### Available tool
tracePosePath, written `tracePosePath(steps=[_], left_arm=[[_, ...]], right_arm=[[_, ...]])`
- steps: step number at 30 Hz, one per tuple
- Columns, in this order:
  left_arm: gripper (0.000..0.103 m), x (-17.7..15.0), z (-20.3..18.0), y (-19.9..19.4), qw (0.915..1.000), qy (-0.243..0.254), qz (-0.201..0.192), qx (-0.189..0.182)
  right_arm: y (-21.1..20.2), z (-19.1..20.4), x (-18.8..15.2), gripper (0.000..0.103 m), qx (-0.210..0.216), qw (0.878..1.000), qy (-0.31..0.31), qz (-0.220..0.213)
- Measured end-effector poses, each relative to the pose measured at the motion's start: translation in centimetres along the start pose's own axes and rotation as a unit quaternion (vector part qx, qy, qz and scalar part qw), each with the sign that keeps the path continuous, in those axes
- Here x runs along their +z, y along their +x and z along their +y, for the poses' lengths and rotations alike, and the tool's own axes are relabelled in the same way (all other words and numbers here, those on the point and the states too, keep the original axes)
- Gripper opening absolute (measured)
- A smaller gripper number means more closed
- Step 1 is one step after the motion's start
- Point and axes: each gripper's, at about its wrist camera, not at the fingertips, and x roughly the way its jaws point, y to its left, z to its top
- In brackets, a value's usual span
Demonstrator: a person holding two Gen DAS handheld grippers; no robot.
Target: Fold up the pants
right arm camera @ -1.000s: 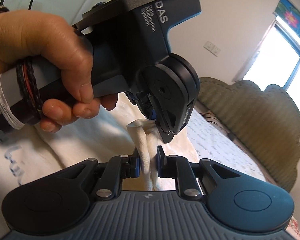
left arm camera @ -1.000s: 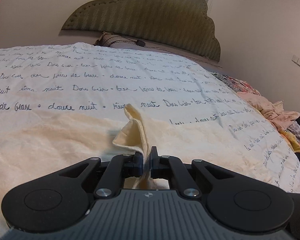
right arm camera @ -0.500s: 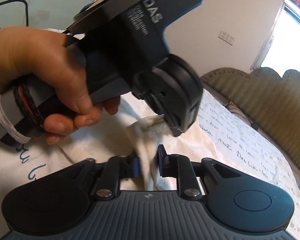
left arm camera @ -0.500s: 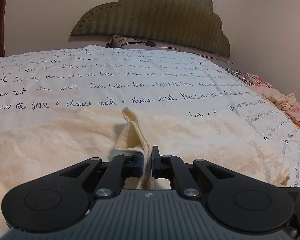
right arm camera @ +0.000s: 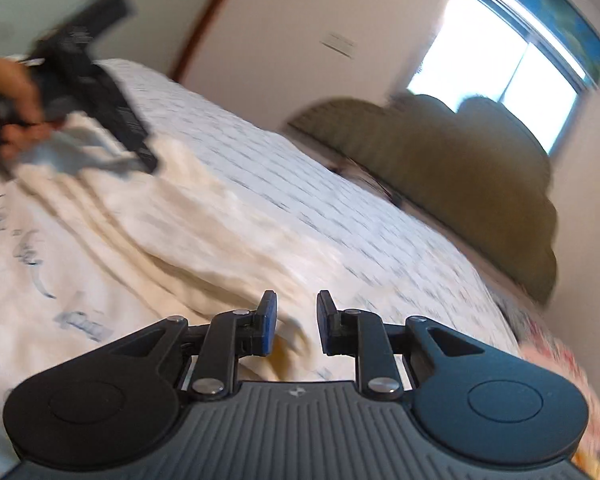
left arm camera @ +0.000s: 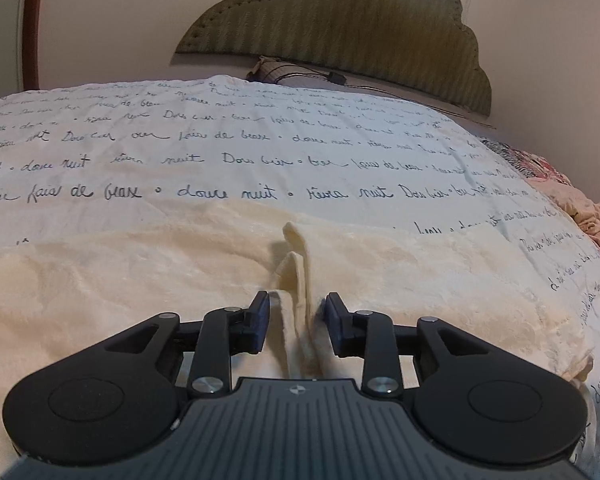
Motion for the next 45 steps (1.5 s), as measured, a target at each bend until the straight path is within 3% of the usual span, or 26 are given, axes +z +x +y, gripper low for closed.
tracePosePath(steps=[2,5,8,12,16,18,20,22,25,27,30,32,34,37,40,43,45], left_arm=[[0.039,0.4,-0.2,-0.7,0.9997,0.002,-0.009,0.021],[0.037,1.0,-1.1,-1.7,0.9974,0.027,-0.037,0.056],[0.039,1.5,-2.4,-2.5,0.9926,0.068,-0.062,0.079],[0.044,1.9,-2.5,-2.6,0.9940,0.066,-0.063,0.060],[0.044,2.4,-4.1,-1.6,0.9965,0.068,-0.048,0.012],[0.049,2.6,-5.3,-0.8,0.9952,0.085,-0.047,-0.013],[0.060,2.6,-5.8,1.0,0.9950,0.094,-0.032,-0.013],[0.059,2.6,-5.4,3.3,0.9970,0.077,0.001,0.002],[0.058,2.4,-4.5,4.9,0.9977,0.062,0.025,0.001],[0.058,2.3,-4.2,3.8,0.9978,0.065,0.012,0.001],[0.060,1.8,-4.1,1.3,0.9973,0.072,-0.011,-0.009],[0.064,1.1,-4.4,0.5,0.9968,0.075,0.001,-0.027],[0.065,-0.2,-5.0,0.8,0.9935,0.103,0.026,-0.041],[0.064,-2.0,-5.9,1.0,0.9889,0.147,0.023,-0.010],[0.064,-1.8,-6.0,-0.2,0.9904,0.136,0.009,-0.020],[0.068,-2.1,-5.8,0.2,0.9911,0.126,0.024,-0.035],[0.066,-2.7,-6.0,0.4,0.9903,0.135,0.026,-0.018]], right_arm=[[0.6,-1.8,0.4,0.021,-0.004,0.999,0.045,0.000],[2.1,-2.8,1.3,0.021,-0.001,0.996,0.085,0.005],[4.8,-1.5,0.8,0.021,0.038,0.993,0.108,0.028],[5.2,1.7,-1.3,0.020,0.044,0.993,0.037,0.106],[4.2,0.0,-0.4,0.021,0.056,0.992,0.086,0.076],[4.5,-1.0,1.3,0.021,0.059,0.992,0.096,0.049],[5.7,-1.5,3.0,0.021,0.056,0.994,0.086,0.032],[8.3,-1.9,4.1,0.021,0.060,0.994,0.083,0.039],[13.0,-2.1,4.2,0.021,0.080,0.990,0.083,0.085],[15.4,-1.7,3.3,0.021,0.084,0.986,0.061,0.132],[13.1,-1.5,3.2,0.021,0.070,0.989,0.064,0.112],[10.2,-1.3,3.0,0.021,0.090,0.989,0.081,0.087],[8.4,-0.6,2.2,0.021,0.120,0.985,0.082,0.093],[7.1,0.8,-0.3,0.021,0.120,0.983,0.060,0.128],[4.7,-0.6,-1.0,0.021,0.121,0.980,0.113,0.113],[2.6,-1.5,-0.9,0.022,0.104,0.982,0.137,0.079],[3.1,-1.4,-1.4,0.022,0.118,0.978,0.137,0.100]])
